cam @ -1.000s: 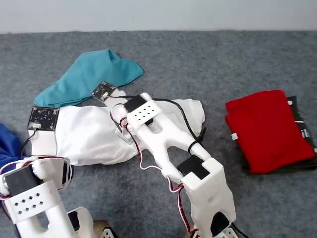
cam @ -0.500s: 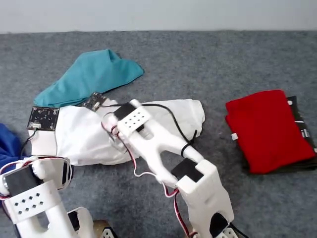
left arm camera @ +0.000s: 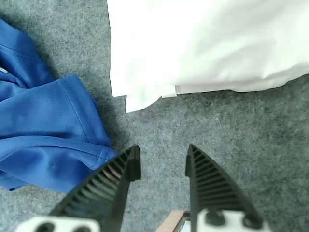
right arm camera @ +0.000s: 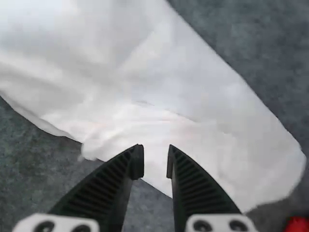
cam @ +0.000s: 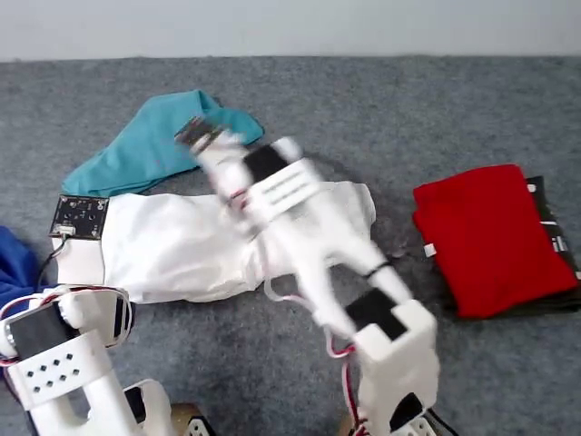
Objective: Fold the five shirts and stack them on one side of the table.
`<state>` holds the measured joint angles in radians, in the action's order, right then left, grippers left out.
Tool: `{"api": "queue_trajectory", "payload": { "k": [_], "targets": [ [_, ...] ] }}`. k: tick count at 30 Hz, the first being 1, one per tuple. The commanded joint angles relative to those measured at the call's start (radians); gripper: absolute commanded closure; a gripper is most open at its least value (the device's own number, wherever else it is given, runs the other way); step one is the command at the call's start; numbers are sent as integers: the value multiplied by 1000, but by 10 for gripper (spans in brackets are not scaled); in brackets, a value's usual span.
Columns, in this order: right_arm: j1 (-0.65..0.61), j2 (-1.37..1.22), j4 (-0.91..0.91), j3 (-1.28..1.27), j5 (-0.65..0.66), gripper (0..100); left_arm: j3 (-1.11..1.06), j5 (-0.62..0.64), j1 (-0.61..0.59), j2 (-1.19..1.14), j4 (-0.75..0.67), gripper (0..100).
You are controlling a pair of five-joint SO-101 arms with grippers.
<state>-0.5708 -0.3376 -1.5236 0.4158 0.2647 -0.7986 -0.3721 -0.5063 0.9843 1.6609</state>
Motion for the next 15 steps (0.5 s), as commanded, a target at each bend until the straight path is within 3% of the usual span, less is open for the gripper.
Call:
{"api": "queue_trajectory", "payload": {
  "k": [1, 4, 7, 15],
  "targets": [
    [211, 94, -77, 35, 23, 894, 70, -3, 5, 9, -15, 837],
    [381, 70, -104, 8, 23, 894, 84, -3, 9, -2, -14, 837],
    [463, 28, -104, -41, 20, 894, 91, -3, 11, -106, -14, 836],
    [410, -24, -91, -138, 18, 898, 323, 110, 235, -526, 8, 838]
  ]
}}
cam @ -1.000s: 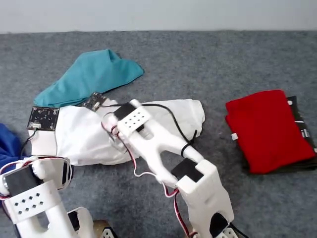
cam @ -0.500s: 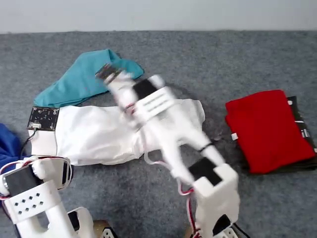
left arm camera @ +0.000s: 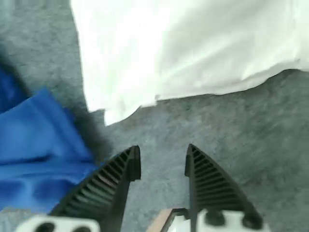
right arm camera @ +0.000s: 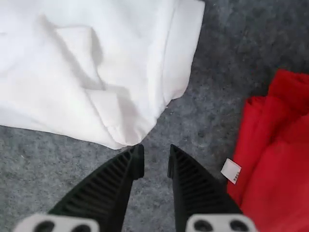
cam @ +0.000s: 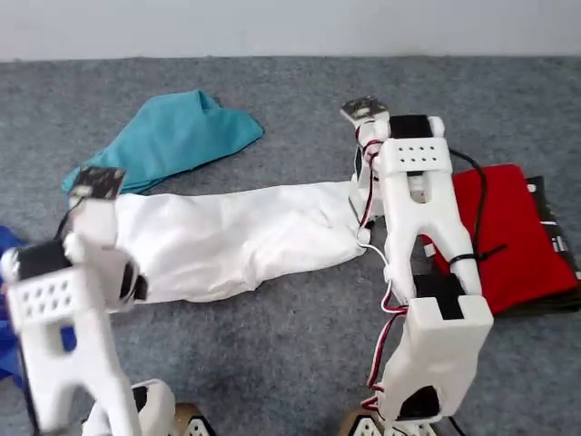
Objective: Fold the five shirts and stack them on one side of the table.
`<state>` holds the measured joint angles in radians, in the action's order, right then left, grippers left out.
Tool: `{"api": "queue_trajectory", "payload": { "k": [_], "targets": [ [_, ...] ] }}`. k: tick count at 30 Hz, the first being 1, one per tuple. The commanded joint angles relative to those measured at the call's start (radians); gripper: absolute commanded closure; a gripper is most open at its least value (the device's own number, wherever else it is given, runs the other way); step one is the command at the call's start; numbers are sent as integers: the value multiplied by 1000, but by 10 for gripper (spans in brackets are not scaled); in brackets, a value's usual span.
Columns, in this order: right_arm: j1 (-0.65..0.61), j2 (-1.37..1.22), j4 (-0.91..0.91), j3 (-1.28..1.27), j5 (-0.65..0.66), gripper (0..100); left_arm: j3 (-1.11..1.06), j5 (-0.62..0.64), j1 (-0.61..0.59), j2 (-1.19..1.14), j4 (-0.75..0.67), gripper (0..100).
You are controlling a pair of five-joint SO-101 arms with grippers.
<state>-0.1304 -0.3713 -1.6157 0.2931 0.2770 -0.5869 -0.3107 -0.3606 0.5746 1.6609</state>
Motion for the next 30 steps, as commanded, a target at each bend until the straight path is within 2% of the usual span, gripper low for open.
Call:
{"api": "queue_trajectory", "payload": {
  "k": [1, 6, 10, 16, 21, 24, 30],
  "targets": [
    [-45, 12, 1, -25, 5, 898, 145, 58, 127, -160, 8, 838],
    [-96, 12, 2, -34, 3, 898, 259, 112, 302, -330, 8, 839],
    [-94, 12, 1, -34, 2, 898, 318, 153, 327, -413, 8, 840],
    [-97, 12, -8, -35, 2, 898, 433, 199, 103, -430, 66, 838],
    [-124, 12, -18, -35, 2, 898, 403, 196, -95, -433, 72, 836],
    [-174, 12, -24, -35, 3, 898, 371, 183, -138, -434, 69, 836],
    [-222, 1, -5, -38, 3, 898, 325, 163, -143, -434, 69, 836]
  ]
}}
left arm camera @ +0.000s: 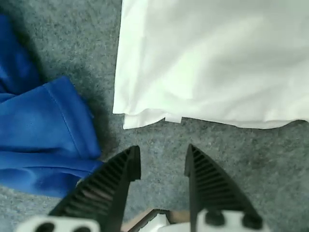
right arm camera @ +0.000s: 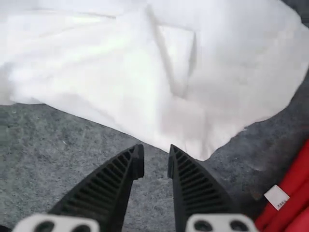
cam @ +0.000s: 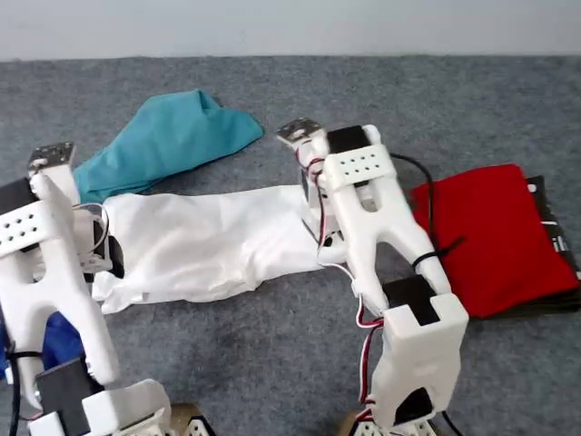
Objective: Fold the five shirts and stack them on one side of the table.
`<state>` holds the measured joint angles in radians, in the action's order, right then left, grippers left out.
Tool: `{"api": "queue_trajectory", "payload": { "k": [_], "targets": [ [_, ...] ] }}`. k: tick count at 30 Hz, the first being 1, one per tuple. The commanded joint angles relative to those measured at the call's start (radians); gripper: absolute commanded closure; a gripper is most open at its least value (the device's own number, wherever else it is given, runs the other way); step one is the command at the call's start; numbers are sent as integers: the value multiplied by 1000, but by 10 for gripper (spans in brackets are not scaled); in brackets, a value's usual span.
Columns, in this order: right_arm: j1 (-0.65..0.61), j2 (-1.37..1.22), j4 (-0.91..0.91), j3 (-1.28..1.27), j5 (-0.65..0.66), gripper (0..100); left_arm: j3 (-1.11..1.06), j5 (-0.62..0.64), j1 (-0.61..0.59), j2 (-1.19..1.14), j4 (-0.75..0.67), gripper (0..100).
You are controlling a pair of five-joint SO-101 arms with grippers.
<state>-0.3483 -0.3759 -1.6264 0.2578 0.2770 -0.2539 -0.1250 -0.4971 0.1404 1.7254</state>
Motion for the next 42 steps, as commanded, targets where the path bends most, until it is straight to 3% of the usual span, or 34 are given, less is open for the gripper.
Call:
{"api": "queue_trajectory", "payload": {
  "k": [1, 9, 14, 22, 31, 42],
  "targets": [
    [1, 4, 31, -15, 5, 898, -18, -23, -6, 0, 5, 836],
    [54, -28, 278, -230, 9, 898, -39, -25, -3, 0, 5, 837],
    [99, -36, 332, -365, 21, 898, -39, -25, -3, 0, 5, 837],
    [199, -33, 323, -408, 84, 898, -39, -25, -2, 0, 6, 837],
    [196, -1, 289, -410, 126, 898, -39, -25, -2, 0, 6, 837],
    [153, 565, 25, -290, 141, 894, -1, -23, 0, -104, -9, 803]
  ]
}}
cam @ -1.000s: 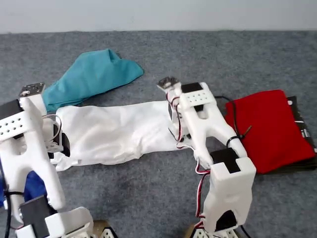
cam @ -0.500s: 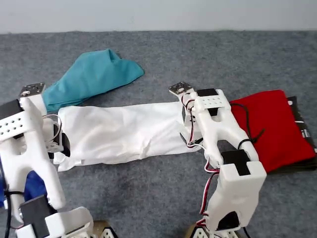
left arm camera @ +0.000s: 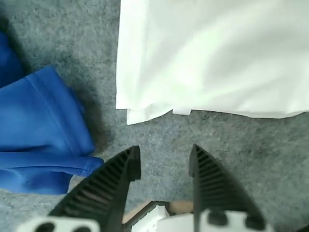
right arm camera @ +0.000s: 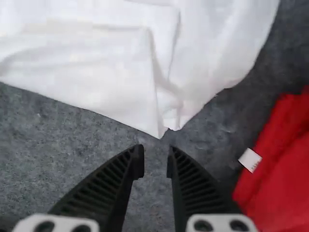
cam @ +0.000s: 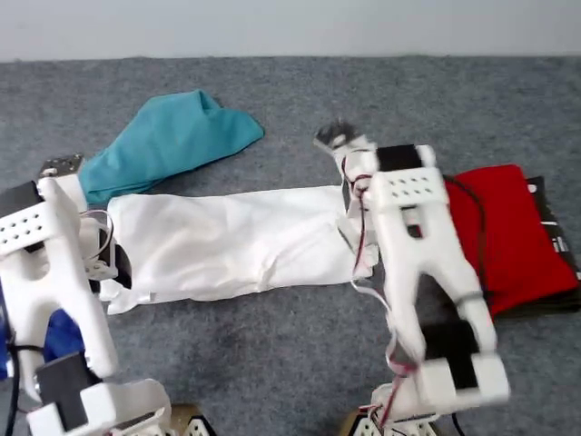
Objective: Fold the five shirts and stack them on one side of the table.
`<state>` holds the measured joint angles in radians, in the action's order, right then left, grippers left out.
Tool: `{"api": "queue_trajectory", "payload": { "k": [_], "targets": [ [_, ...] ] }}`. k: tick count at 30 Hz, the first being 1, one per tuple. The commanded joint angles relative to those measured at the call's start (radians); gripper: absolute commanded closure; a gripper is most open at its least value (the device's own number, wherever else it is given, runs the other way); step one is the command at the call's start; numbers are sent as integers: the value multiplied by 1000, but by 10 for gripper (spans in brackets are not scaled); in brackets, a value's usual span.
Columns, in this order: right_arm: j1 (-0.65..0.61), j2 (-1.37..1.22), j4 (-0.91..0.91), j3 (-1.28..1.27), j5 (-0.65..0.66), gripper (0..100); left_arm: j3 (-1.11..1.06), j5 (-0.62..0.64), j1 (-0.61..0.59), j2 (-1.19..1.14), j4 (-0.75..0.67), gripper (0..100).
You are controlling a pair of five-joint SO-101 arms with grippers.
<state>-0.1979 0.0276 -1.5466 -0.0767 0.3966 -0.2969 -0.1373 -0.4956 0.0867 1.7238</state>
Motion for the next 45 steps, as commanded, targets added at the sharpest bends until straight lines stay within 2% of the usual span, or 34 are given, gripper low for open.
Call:
{"api": "queue_trajectory", "payload": {
  "k": [1, 6, 10, 17, 27, 36, 45],
  "targets": [
    [4, 193, -76, 43, 38, 894, 64, -8, -2, -92, -3, 801],
    [4, 275, -127, -12, 63, 894, 277, 2, -2, -288, 14, 799],
    [5, 308, -101, -97, 63, 894, 461, 44, -2, -350, 31, 798],
    [5, 348, -36, -170, 63, 894, 481, 46, 63, -460, 14, 797],
    [5, 343, -42, -170, 61, 897, 570, 44, 18, -606, -31, 797],
    [5, 343, -42, -170, 58, 898, 627, 46, 60, -784, -40, 813],
    [5, 341, -44, -172, 57, 898, 627, 46, 23, -806, -43, 823]
  ]
}}
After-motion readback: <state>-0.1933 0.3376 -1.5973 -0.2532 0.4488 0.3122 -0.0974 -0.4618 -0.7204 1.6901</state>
